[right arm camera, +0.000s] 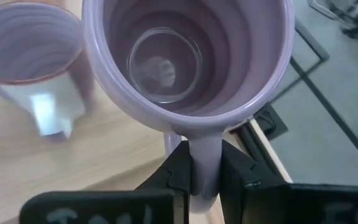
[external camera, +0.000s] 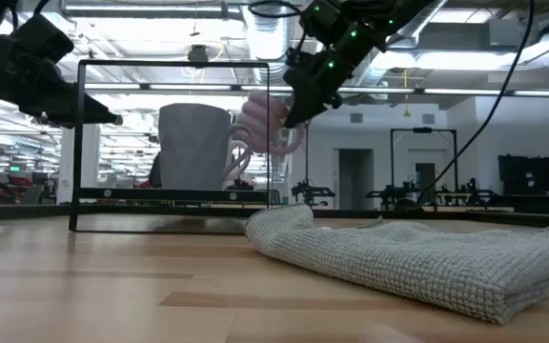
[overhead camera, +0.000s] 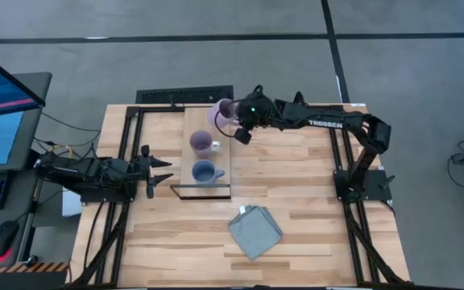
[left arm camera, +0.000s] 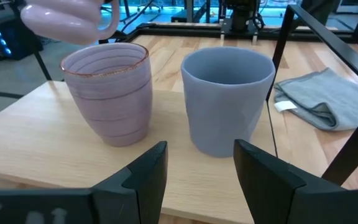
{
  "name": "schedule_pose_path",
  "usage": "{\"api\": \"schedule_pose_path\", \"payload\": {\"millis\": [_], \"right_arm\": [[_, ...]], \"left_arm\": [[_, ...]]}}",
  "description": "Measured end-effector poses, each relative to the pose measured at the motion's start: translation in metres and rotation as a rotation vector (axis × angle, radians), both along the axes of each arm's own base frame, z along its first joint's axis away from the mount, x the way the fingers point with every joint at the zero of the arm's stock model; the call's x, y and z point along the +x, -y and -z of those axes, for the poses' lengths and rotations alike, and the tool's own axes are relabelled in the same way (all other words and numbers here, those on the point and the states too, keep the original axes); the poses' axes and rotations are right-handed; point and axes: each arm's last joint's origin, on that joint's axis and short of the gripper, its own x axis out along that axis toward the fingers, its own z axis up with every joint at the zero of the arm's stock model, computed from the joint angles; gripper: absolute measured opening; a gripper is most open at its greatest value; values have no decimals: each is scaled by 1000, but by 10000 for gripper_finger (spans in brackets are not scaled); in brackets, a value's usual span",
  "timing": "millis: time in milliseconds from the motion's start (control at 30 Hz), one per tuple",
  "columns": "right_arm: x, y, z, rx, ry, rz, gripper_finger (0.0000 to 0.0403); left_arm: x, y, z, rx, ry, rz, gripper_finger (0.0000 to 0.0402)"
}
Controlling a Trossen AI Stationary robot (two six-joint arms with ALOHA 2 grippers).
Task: Stack small to large cups/mugs on shelf
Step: Put the light purple cup on the shelf
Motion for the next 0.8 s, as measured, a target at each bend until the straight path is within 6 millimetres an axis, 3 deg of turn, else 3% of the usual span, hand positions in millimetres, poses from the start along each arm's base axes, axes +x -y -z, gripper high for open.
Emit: {"api": "schedule_pose_path", "payload": {"millis": [367,600,800], "right_arm": [[-8,24,-1,-56,-19,-47,62],[-6,31,-8,-49,79,-172,62],[7,33,9,-59,82,-227,62]], "left_arm": [[0,-2,0,-9,11,-67,177],[-1,-2,0,-7,14,-86,177],[-1,-2,0,-25,19,-92,177]]}}
